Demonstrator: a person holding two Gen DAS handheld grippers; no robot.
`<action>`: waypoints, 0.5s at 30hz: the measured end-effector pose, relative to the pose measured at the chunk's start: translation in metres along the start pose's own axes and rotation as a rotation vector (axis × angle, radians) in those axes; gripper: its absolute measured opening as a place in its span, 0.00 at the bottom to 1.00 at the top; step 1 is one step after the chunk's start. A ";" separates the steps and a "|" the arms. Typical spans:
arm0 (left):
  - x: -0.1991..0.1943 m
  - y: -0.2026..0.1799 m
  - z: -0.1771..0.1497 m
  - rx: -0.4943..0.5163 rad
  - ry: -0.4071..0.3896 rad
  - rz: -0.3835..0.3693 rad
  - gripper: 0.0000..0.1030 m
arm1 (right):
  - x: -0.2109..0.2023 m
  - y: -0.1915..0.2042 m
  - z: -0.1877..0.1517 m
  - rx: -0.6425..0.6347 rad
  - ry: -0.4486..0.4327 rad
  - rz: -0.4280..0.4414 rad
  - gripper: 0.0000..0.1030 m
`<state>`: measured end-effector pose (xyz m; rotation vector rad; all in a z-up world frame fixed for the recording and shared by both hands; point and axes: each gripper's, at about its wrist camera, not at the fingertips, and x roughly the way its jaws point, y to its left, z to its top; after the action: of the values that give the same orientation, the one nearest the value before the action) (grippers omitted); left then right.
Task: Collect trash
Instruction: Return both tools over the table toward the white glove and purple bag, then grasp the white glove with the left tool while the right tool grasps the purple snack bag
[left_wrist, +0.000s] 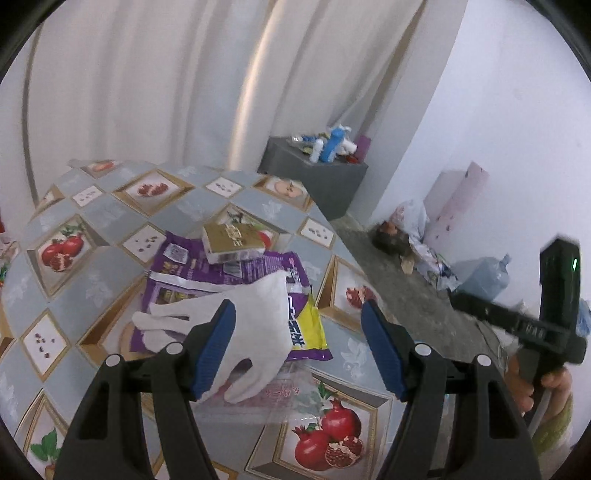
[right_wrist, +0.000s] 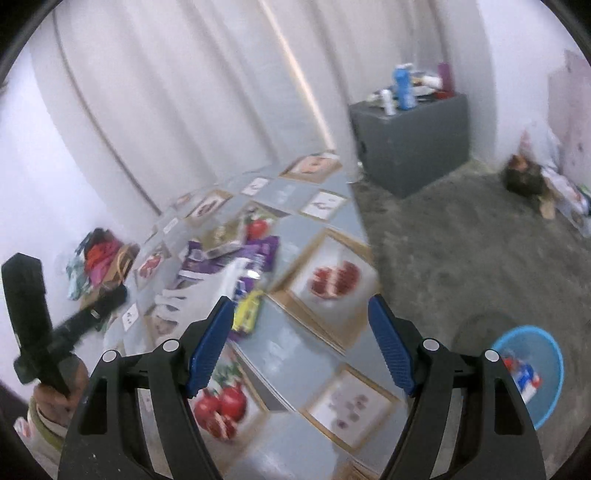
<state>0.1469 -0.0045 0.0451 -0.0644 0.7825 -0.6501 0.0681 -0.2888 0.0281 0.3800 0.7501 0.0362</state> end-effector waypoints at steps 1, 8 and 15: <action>0.006 0.000 0.000 0.005 0.009 -0.003 0.66 | 0.003 0.004 0.002 -0.004 0.001 0.006 0.69; 0.063 0.002 -0.002 0.071 0.110 0.081 0.66 | 0.039 0.017 0.010 -0.022 0.075 0.049 0.59; 0.097 0.008 -0.009 0.104 0.188 0.093 0.59 | 0.088 0.014 -0.005 0.052 0.215 0.120 0.44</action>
<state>0.1958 -0.0513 -0.0254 0.1290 0.9257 -0.6127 0.1310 -0.2596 -0.0279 0.4750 0.9414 0.1728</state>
